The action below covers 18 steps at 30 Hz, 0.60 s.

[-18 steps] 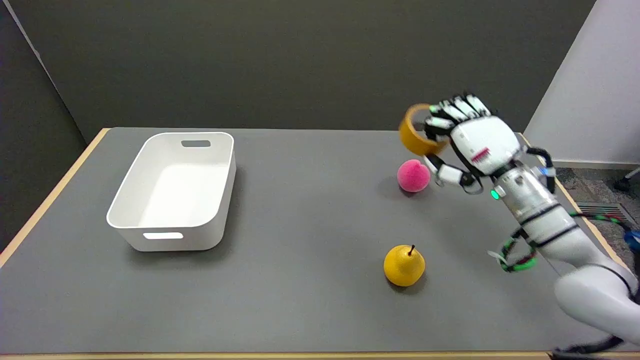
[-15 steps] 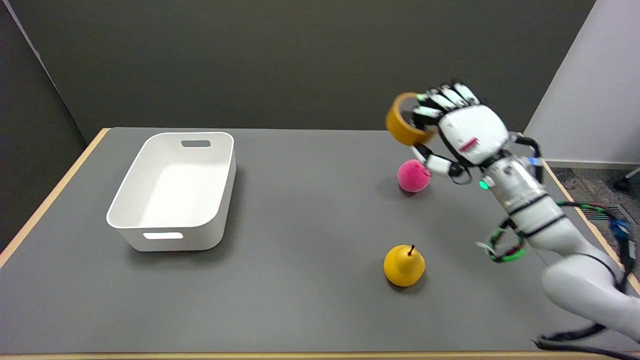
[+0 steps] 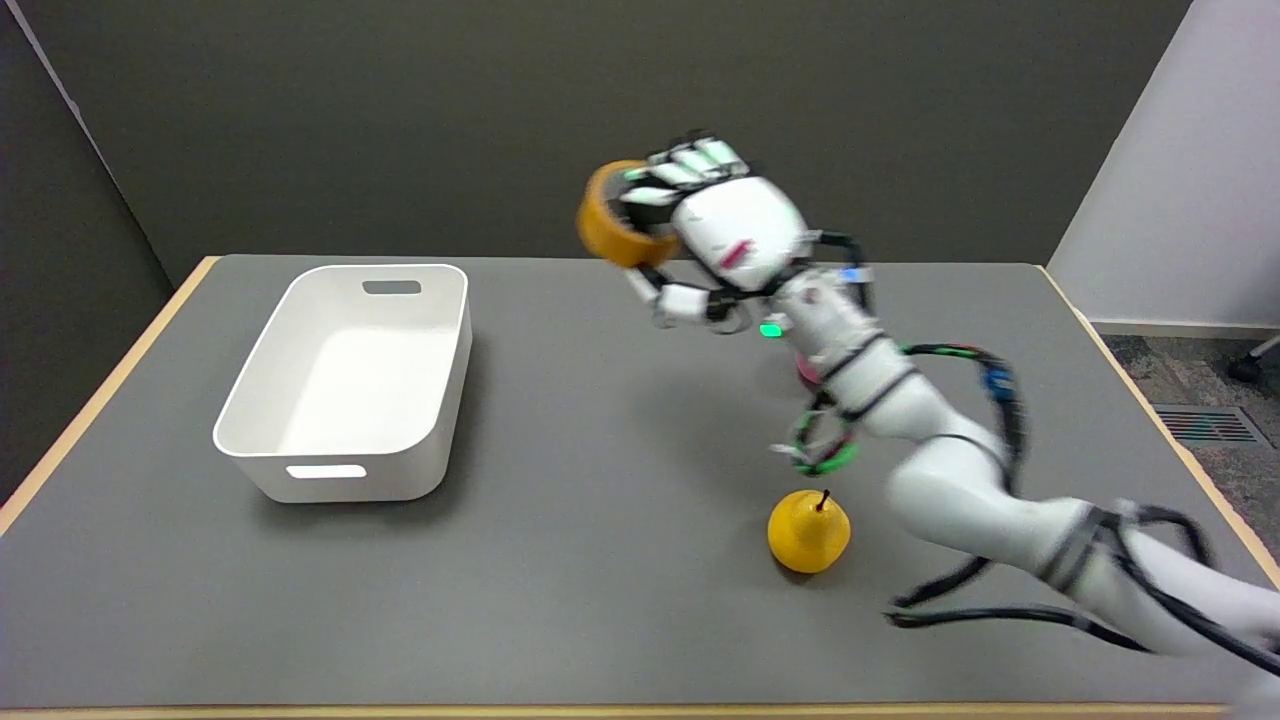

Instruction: Place yellow tape into white box.

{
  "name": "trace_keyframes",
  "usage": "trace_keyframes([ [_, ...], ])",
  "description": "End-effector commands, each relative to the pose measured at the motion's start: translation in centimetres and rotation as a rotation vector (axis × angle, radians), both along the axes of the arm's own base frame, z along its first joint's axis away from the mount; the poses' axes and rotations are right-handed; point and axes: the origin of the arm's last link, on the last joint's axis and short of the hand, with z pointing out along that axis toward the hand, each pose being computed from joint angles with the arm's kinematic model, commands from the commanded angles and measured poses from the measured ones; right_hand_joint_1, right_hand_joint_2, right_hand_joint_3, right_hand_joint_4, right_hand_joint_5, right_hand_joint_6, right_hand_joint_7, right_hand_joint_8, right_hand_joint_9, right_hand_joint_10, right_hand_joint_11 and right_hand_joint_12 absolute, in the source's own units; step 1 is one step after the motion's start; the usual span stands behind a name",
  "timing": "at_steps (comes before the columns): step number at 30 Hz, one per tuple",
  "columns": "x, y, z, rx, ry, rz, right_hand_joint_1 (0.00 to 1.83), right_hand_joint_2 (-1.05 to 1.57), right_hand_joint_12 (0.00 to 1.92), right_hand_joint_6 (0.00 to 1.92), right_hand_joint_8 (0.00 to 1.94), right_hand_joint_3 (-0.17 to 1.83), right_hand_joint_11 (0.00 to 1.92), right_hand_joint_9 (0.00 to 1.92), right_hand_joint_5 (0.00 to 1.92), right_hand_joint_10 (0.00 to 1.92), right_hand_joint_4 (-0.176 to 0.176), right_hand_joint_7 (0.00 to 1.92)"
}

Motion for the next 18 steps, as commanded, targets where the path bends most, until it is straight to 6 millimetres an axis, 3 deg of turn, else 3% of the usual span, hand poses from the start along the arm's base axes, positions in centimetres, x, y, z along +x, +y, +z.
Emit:
trace_keyframes([
  [1,-0.8,-6.5,-22.7,0.431,0.001,-0.147,0.87,1.04,0.94,1.53,0.40,0.50,0.00,0.18,0.69,0.61,0.176,0.37],
  [10,-0.8,-4.7,-27.1,0.538,-0.010,-0.205,0.87,1.03,0.96,1.55,0.44,0.53,0.00,0.17,0.69,0.61,0.176,0.34],
  [18,-1.6,-4.4,-27.7,0.551,-0.009,-0.246,0.87,1.04,0.93,1.53,0.40,0.49,0.00,0.18,0.69,0.59,0.176,0.36],
])
